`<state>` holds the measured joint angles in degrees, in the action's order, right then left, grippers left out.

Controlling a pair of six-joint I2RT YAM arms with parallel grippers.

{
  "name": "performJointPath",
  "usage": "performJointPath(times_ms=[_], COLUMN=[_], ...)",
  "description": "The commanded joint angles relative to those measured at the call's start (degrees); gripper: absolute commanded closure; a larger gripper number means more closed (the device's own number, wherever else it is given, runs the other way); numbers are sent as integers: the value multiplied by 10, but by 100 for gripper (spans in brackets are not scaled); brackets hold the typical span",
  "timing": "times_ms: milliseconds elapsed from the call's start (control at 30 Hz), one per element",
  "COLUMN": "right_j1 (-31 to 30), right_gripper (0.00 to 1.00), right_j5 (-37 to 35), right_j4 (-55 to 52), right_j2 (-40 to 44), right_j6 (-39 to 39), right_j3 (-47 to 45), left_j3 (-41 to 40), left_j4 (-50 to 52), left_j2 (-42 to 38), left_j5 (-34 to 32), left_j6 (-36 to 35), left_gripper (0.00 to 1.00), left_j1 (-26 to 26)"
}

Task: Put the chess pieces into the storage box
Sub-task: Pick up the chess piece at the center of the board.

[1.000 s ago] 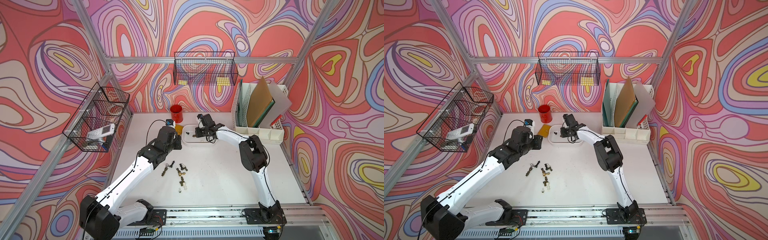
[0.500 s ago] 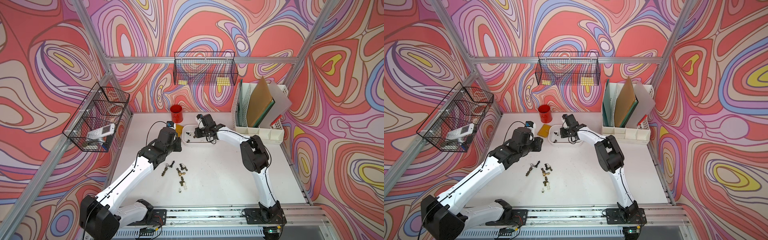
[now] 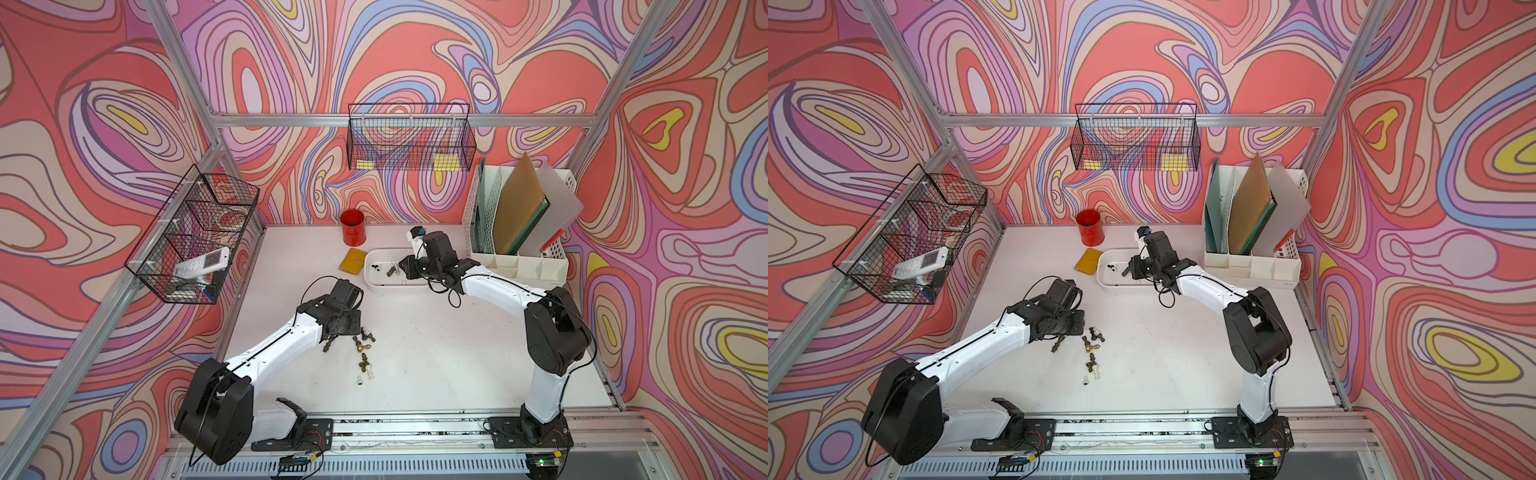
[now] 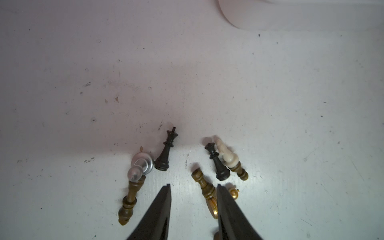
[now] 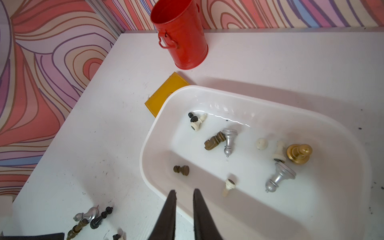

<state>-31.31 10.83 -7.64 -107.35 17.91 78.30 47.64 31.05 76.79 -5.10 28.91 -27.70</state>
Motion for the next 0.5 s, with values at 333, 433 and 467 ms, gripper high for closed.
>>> performJointPath(times_ms=[333,433,467], right_j1=[0,0,0], right_gripper=[81,81,81], right_j5=[1,5,7], right_j4=[22,24,24], right_j2=[38,32,29], right_j6=[10,13,13], right_j3=[-60,-60,-58], left_j3=[-10,-16,-18], left_j4=[-37,-35,-34], left_j2=[34,23,22], left_j5=[-67,-74,-75], left_j6=[5,4,3], left_gripper=[61,61,62], left_j1=[39,44,46])
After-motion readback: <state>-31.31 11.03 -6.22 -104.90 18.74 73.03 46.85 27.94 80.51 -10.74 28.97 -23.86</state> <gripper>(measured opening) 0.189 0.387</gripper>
